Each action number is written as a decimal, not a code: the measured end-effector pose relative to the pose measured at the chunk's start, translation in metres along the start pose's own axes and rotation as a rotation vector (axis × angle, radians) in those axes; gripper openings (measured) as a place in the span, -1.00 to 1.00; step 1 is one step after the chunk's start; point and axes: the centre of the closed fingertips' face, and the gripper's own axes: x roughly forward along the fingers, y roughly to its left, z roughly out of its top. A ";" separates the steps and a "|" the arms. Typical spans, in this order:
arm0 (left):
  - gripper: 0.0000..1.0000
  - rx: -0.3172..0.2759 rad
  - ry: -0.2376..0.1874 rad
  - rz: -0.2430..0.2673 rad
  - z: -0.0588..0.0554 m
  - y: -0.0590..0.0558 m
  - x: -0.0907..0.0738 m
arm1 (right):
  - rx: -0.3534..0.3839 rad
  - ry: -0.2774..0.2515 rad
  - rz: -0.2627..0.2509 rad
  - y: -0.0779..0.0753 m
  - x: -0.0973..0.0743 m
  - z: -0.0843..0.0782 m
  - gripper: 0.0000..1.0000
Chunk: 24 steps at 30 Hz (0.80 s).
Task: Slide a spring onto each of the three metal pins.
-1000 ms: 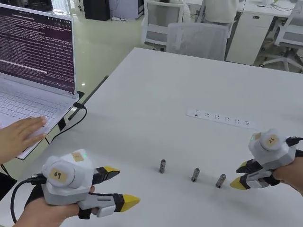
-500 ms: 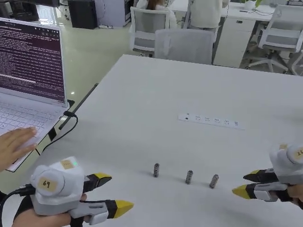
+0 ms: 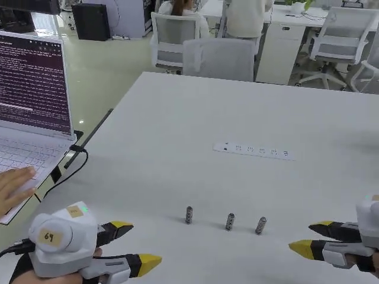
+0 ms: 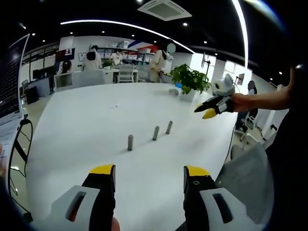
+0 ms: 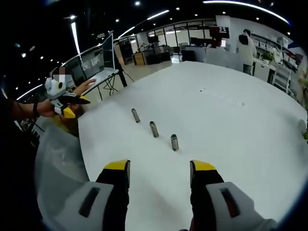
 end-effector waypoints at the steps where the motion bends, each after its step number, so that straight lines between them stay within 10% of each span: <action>1: 0.05 0.001 0.001 0.000 0.000 0.000 0.000 | 0.007 -0.003 0.002 0.005 -0.002 -0.003 -0.02; 24: 0.16 -0.036 0.006 0.023 -0.009 -0.002 -0.003 | 0.092 -0.048 0.002 0.046 -0.011 -0.038 0.24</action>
